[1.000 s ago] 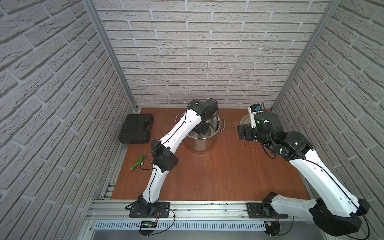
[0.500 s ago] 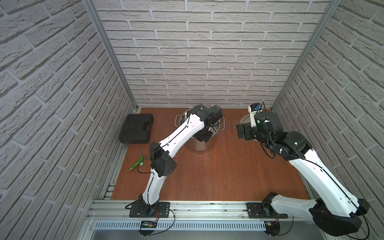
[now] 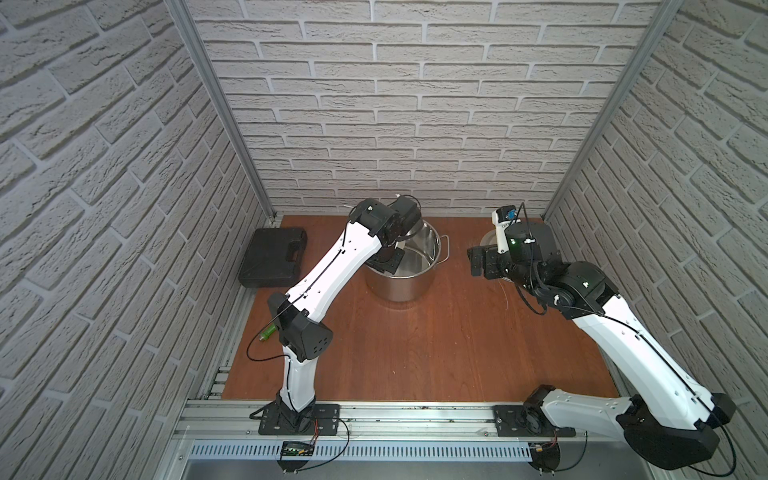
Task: Stir the soup with a spoon
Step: Stir the soup in the pan with a stick.
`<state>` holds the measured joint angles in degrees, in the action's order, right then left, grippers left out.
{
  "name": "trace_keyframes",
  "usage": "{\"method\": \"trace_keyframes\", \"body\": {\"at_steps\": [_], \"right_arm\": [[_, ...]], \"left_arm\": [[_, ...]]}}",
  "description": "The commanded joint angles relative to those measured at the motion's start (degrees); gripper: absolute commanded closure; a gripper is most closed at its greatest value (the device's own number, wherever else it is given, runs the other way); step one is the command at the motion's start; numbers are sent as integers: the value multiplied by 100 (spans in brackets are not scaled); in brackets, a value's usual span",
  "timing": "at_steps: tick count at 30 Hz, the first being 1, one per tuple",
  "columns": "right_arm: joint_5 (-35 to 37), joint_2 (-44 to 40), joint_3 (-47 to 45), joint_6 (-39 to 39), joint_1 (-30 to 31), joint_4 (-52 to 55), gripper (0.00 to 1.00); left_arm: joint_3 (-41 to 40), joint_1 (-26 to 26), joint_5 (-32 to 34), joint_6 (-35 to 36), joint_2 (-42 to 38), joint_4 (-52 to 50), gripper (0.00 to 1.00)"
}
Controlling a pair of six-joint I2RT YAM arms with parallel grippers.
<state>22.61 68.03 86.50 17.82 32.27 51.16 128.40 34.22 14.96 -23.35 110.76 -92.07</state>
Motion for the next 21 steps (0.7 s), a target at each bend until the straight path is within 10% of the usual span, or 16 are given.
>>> {"method": "trace_keyframes", "body": {"at_steps": [1,21], "right_arm": [[-7,-41,0,19,-30,-198,0],[134,-61,-79,-93,-37,-93,0]], "left_arm": [[-10,-167,215,9,-12,-764,100],[1721,69,-398,390,1521,-107,100]]}}
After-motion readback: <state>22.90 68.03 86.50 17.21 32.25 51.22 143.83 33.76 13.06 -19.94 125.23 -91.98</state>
